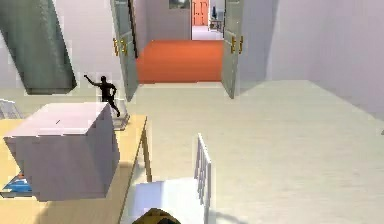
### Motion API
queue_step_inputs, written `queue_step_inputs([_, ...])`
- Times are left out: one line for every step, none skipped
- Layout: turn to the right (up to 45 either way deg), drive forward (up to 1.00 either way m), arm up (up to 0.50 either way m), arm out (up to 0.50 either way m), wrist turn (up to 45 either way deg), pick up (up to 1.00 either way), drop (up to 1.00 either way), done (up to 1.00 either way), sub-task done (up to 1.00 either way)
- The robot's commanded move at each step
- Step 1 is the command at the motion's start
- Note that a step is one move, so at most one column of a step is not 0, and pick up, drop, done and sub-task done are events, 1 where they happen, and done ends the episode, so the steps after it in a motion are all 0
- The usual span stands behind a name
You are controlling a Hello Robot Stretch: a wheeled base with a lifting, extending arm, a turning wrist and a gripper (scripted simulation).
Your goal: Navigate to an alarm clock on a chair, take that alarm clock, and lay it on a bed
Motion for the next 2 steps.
queue_step_inputs([45.0, 0.00, 0.00, 0.00, 0.0, 0.00, 0.00, 0.00, 0.00])
queue_step_inputs([45.0, 0.00, 0.00, 0.00, 0.0, 0.00, 0.00, 0.00, 0.00])
